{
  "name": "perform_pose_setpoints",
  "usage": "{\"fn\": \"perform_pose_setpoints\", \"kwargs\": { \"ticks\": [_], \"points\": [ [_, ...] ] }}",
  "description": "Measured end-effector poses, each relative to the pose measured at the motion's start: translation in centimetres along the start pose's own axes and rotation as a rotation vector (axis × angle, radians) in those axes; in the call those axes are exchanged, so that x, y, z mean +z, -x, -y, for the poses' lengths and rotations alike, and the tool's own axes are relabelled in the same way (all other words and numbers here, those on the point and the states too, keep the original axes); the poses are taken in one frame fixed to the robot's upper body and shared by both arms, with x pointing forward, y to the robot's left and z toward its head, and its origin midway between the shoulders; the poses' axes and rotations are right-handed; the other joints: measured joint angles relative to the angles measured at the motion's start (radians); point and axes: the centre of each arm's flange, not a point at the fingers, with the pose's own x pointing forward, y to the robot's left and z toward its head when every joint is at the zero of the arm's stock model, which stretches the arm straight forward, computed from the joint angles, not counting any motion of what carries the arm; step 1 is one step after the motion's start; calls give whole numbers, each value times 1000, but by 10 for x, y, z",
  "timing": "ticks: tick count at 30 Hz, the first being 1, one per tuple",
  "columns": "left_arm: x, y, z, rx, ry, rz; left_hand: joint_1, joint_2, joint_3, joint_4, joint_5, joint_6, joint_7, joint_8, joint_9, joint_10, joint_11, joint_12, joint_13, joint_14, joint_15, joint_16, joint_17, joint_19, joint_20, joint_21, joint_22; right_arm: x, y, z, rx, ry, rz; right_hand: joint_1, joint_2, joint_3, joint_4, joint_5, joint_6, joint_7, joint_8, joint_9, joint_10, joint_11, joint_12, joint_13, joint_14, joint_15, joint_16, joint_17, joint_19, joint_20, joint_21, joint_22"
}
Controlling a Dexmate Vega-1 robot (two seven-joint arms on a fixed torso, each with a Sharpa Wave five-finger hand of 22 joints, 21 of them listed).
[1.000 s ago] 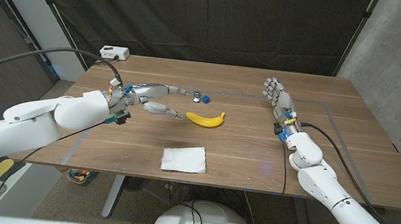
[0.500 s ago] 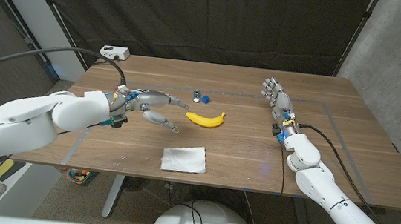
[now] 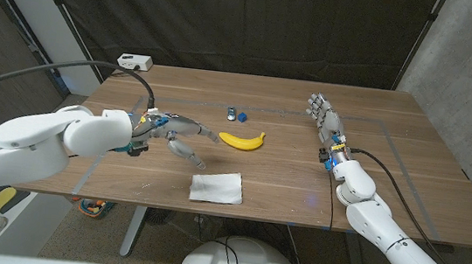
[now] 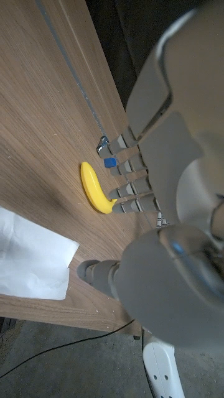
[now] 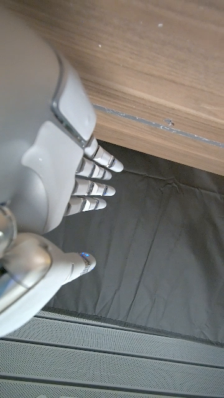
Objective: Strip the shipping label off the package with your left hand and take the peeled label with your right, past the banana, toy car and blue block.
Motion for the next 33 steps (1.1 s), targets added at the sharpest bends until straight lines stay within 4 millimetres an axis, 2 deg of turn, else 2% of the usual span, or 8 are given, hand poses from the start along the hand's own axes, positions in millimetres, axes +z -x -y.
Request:
{"fn": "perform_pose_setpoints", "kwargs": {
  "ticks": [18,33],
  "points": [
    [18,-7,13,-112,-122,-9,42,8,4,4,8,57,-17,19,5,8,-9,0,9,-7,7,0,3,5,-5,0,5,-8,16,-2,-24,-15,16,0,0,0,0,0,0,0,0,0,0,0,0,0,0,0,0,0,7,7,0,0],
    [30,-14,31,-148,-245,-43,60,16,3,12,8,60,-14,27,9,8,-8,-5,14,-11,4,0,4,2,-9,-8,5,-12,22,-4,-35,-22,31,0,0,0,0,0,0,0,0,0,3,-3,0,0,0,0,0,0,12,2,-7,0]
  ]
}}
